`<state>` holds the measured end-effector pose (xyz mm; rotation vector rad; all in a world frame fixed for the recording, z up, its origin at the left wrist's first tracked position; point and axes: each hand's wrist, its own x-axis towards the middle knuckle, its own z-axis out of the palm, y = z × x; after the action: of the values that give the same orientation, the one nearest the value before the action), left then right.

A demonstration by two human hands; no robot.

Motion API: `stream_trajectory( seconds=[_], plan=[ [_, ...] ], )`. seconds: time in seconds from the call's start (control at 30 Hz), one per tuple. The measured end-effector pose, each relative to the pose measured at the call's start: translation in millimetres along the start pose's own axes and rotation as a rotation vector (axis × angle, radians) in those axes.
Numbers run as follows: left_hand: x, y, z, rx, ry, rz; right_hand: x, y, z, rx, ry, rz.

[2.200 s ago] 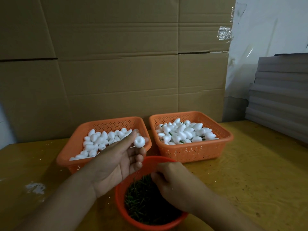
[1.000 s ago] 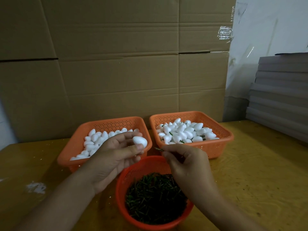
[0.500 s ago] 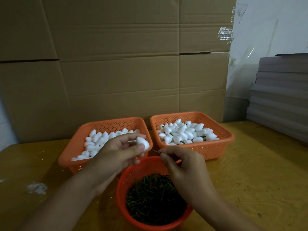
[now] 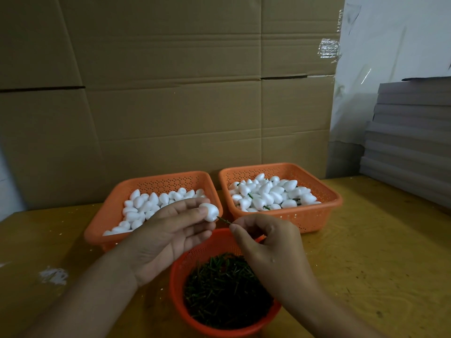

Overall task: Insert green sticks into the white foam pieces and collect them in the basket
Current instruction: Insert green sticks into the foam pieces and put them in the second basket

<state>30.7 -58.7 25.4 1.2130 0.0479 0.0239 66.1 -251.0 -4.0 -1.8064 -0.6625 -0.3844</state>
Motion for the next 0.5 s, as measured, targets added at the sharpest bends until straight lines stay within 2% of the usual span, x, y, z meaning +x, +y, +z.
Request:
stream_trajectory(
  seconds=[0.17,0.5],
  plan=[
    [-4.2,0.2,3.2,0.099,0.005,0.030,-0.1,0.3,-0.4,-0.030,-0.009,-0.012],
    [-8.6,-1.9,10.1,0.147,-0.024,0.039,-0.9,-2.9,-1.3,-0.030,-0.028,0.005]
  ],
)
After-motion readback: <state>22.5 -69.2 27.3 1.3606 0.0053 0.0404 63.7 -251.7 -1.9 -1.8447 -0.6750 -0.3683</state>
